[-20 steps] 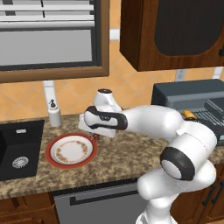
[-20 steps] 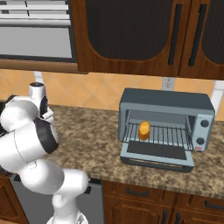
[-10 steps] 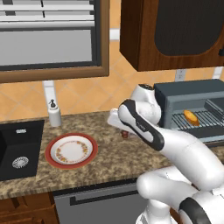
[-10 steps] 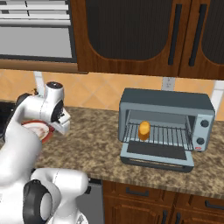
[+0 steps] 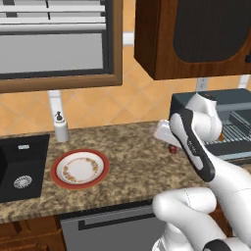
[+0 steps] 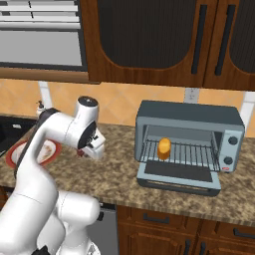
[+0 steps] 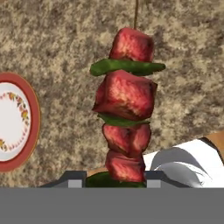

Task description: Pick up the kebab skewer and baguette bread, and place them inside the toaster oven. Close the toaster oven door and start by setting the timer.

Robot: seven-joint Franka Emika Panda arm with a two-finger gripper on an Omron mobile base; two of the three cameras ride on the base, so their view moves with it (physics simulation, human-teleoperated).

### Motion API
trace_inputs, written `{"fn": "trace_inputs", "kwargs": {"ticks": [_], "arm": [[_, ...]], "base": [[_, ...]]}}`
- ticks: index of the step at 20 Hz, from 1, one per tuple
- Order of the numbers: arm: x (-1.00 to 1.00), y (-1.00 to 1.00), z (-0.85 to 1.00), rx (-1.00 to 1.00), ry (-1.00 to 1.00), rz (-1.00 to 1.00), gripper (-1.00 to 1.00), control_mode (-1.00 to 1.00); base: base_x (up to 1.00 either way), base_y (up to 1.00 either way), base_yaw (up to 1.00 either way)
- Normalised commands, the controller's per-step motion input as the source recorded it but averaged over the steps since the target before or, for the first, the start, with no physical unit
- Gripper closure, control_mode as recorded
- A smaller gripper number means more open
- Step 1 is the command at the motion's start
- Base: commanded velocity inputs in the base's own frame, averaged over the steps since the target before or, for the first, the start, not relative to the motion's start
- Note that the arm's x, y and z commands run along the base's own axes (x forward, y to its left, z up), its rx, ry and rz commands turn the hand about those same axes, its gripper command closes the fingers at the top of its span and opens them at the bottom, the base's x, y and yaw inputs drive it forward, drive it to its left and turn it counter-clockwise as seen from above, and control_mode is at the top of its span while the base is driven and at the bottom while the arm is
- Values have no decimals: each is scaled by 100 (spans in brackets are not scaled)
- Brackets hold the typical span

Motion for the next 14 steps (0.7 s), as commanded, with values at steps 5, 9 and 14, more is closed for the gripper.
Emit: {"fn": "trace_inputs", "kwargs": {"ticks": [5, 9, 14], "arm": [[-19, -100, 29, 0, 0, 0, 100, -100], [-4, -100, 24, 0, -6, 0, 100, -100], [-2, -100, 25, -5, -7, 0, 100, -100]], "base": [[0, 0, 0], [0, 0, 0], [0, 0, 0]]}}
